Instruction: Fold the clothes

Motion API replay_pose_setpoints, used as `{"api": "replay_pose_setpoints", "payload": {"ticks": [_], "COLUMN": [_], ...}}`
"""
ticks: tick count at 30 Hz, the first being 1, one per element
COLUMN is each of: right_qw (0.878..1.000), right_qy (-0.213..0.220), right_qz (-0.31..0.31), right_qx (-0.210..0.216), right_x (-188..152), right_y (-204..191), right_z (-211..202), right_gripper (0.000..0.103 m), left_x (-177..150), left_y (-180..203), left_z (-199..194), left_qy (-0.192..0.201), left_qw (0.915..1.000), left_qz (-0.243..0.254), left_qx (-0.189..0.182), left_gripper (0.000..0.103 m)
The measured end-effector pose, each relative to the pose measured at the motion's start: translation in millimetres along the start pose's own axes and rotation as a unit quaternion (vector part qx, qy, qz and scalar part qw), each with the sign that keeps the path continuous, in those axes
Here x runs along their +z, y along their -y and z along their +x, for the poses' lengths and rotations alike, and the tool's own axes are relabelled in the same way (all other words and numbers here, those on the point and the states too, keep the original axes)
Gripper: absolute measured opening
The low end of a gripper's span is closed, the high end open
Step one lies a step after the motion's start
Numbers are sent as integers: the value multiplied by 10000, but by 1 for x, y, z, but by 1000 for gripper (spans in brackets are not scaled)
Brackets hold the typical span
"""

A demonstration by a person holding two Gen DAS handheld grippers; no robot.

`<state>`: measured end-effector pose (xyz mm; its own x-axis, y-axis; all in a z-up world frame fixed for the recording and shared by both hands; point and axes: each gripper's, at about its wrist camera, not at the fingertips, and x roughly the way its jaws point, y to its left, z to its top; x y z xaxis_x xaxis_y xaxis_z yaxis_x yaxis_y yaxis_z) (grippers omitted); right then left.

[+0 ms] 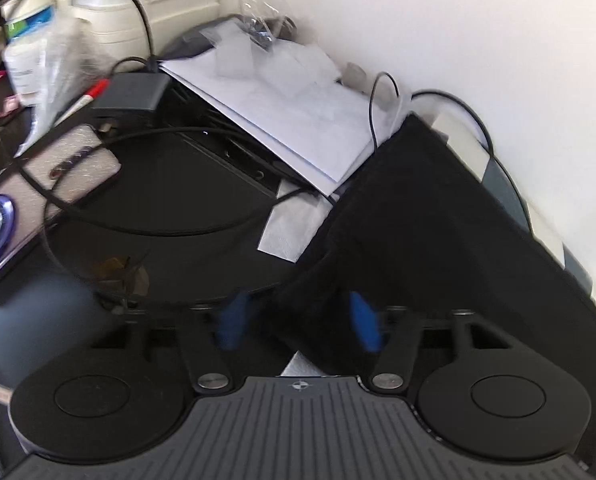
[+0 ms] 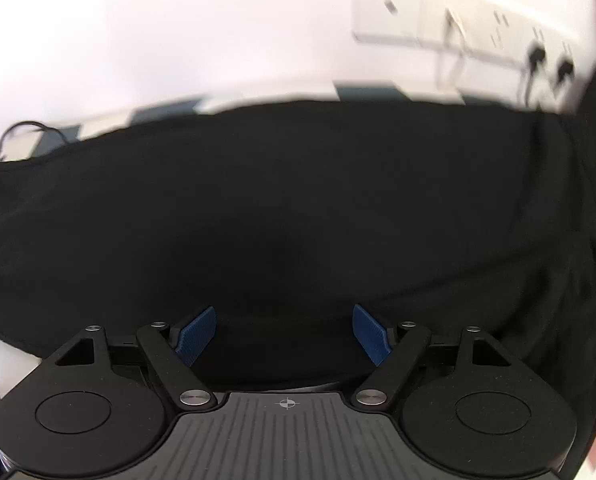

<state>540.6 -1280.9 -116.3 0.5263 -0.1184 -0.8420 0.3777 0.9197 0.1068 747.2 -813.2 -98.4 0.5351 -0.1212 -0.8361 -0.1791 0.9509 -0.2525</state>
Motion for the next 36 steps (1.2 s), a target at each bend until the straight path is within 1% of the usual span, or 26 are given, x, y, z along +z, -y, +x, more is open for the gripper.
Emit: {"api": "replay_pose_setpoints", "payload": {"ticks": [2,3,5,10,12,13,17,22,24,29,32,36], "right_qw": [9999,9998,9994,9947,9922,9911,9871,9858,9871,9901,9923,9954], "right_qy": [99,170,325,869,1057,1125,1313,1250,1183,978,848,640], "right_qz": [-67,-68,-26,120,87,87,175,421,325,-59,-20,181], "right_qx": [39,68,134,539,652,705,894,1036,1032,1001,906,689], "right_x": [-6,-8,-11,-17,-16,-16,-19,-41,-52,-81,-101,-123], "right_y": [4,5,7,26,39,47,86,154,178,227,251,279], "right_z": [-2,-5,-10,-34,-46,-52,-73,-98,-110,-139,-153,-158], "right_gripper": [74,74,74,74,76,76,76,76,77,77,77,78], "left_x": [-1,-4,-10,-36,-49,-56,-88,-136,-156,-197,-218,-241], "left_y": [6,12,23,52,62,67,80,91,93,97,100,109], "left_z": [-14,-22,-38,-78,-94,-101,-124,-142,-146,-147,-146,-146], "left_qy": [127,194,329,661,754,792,841,764,750,571,463,372], "left_qw": [9998,9994,9981,9922,9910,9907,9929,9962,9967,9983,9988,9992], "left_qz": [155,271,502,1003,1049,1047,797,395,303,59,-61,-2], "left_qx": [-54,-78,-128,-319,-353,-364,-269,-116,-66,101,147,162], "left_gripper": [65,68,70,77,82,82,86,86,87,87,87,87]}}
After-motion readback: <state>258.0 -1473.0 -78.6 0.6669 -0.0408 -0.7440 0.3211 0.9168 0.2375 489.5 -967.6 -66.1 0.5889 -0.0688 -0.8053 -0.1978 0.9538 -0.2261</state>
